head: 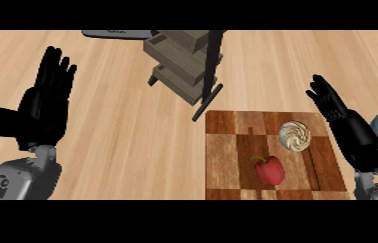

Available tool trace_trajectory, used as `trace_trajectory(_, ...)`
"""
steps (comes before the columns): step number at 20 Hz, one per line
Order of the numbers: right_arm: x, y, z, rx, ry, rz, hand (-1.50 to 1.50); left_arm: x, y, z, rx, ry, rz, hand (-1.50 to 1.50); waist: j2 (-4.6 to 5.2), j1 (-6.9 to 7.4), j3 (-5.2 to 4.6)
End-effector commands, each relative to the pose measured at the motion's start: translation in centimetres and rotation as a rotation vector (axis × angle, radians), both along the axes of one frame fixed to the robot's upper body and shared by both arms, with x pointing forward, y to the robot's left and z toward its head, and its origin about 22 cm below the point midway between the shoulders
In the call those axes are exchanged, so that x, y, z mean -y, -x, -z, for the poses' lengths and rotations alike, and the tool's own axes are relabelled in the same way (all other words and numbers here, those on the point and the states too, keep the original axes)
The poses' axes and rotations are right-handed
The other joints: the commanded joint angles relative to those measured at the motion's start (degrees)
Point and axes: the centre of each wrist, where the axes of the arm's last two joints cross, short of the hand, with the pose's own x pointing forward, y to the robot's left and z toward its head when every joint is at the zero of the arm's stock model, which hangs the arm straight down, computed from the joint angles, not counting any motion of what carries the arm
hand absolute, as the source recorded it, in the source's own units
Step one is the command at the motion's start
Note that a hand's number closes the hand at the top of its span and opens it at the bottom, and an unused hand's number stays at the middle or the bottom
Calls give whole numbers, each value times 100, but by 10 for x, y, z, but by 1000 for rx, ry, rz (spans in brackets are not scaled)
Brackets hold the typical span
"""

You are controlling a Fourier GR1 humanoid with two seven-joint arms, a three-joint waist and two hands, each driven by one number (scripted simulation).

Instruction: Pick the bell pepper from the cutting board and place it in the tiered basket

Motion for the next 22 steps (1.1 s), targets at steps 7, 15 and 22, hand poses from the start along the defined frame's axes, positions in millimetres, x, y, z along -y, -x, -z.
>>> trace_trajectory(7, -59, -10, -74, 381, 463, -388, 150, -9, 5, 9, 7, -428, 200, 0, -474, -435, 0)
trace_trajectory(15, -142, 31, 3, 326, 121, -457, -150, -16, 24, 31, 48, -537, 283, 0, -197, -268, 85)
trace_trajectory(22, -110, 48, -53, 152, 798, -455, -150, -12, 22, 44, 30, -566, 239, 0, -295, -460, 42)
